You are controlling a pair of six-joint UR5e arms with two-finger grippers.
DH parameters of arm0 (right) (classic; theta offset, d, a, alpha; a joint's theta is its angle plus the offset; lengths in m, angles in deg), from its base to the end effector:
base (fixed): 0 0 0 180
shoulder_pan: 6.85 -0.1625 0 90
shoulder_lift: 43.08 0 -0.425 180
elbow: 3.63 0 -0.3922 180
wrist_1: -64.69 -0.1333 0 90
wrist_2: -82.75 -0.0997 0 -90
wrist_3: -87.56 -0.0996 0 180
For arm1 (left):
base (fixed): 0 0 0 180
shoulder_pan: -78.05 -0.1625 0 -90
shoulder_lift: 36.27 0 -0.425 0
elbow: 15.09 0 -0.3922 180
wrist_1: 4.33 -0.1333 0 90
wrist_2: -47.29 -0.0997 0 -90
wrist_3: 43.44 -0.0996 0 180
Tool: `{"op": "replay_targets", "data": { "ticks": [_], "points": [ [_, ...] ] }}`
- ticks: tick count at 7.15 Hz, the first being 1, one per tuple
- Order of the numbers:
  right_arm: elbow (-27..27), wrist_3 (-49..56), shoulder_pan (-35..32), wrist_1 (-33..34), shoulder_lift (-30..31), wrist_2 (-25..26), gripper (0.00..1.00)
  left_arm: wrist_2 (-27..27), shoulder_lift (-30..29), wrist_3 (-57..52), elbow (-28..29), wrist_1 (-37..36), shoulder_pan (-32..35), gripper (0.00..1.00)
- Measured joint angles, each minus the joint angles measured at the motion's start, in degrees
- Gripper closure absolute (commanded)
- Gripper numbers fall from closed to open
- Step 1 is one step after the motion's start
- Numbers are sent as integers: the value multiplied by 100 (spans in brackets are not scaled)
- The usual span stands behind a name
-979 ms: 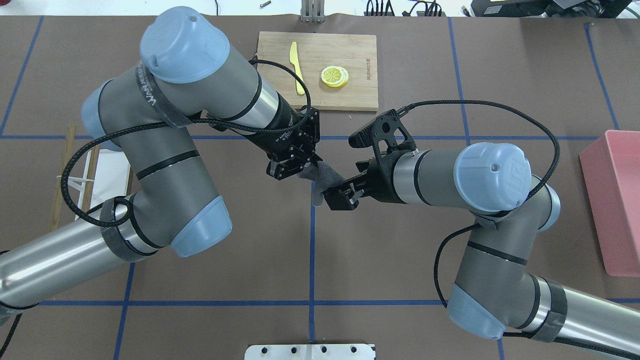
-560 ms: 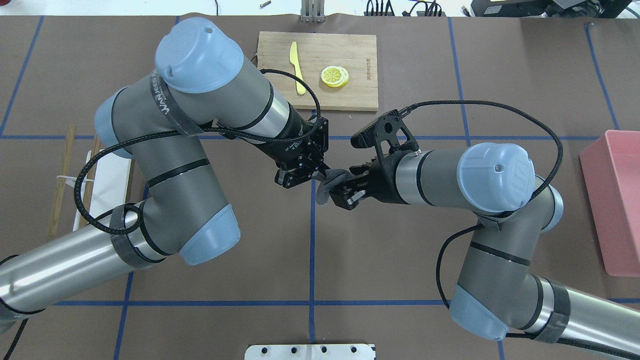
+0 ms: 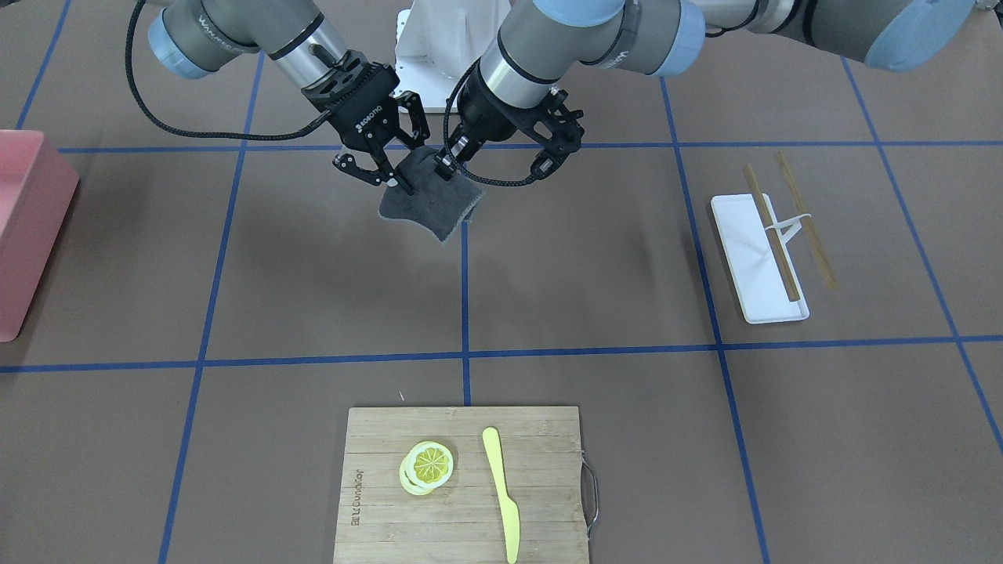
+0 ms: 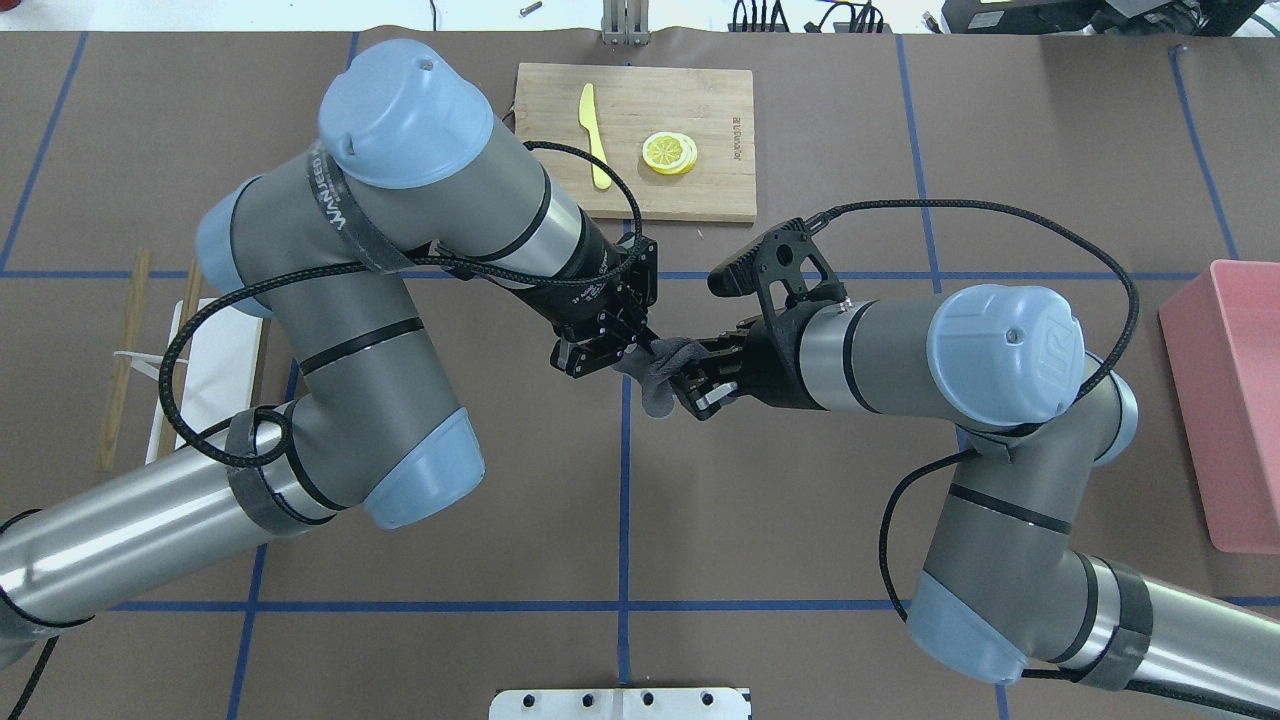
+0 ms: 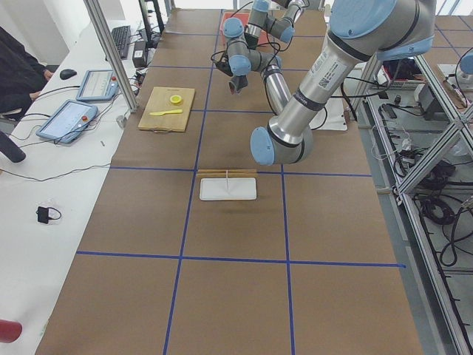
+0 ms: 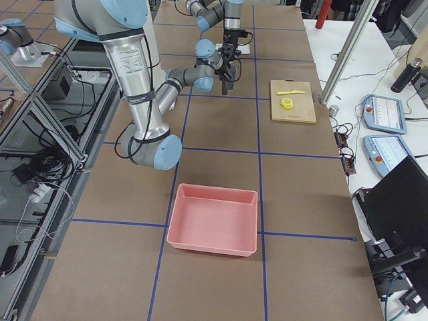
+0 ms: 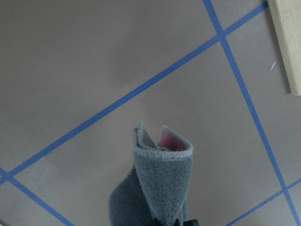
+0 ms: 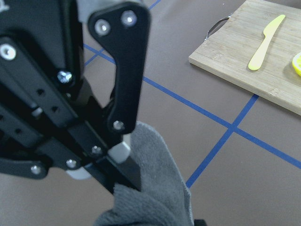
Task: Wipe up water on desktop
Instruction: 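Grasp the grey cloth with the right gripper next to the left gripper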
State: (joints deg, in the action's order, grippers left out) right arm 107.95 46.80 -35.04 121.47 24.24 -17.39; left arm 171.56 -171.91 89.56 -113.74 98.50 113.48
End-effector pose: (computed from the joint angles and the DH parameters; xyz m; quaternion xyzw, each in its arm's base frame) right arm -0.4407 -0.3676 0.2048 0.3361 -0.5295 -0.1963 0.7538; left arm 0.4827 -0.4382 0.0813 -0.2798 0.5109 -0.3773 0.7199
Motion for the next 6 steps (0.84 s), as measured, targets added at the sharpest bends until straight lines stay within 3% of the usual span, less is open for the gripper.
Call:
{"op": "replay_targets", "data": {
  "ticks": [1, 3, 4, 5, 6],
  "points": [
    [14, -2, -2, 0, 13, -4, 100, 0, -4, -2, 2, 0, 0, 100],
    [35, -8, 2, 0, 38, -1, 100, 0, -6, -2, 13, 0, 0, 100],
    [40, -20, 4, 0, 45, 1, 100, 0, -6, -9, 15, 0, 0, 85],
    [44, -44, 2, 0, 47, 4, 100, -4, 8, -52, 10, 4, 0, 7],
    [59, -62, 0, 6, 48, 8, 100, -24, 32, -208, -3, 10, 0, 3]
  ]
}}
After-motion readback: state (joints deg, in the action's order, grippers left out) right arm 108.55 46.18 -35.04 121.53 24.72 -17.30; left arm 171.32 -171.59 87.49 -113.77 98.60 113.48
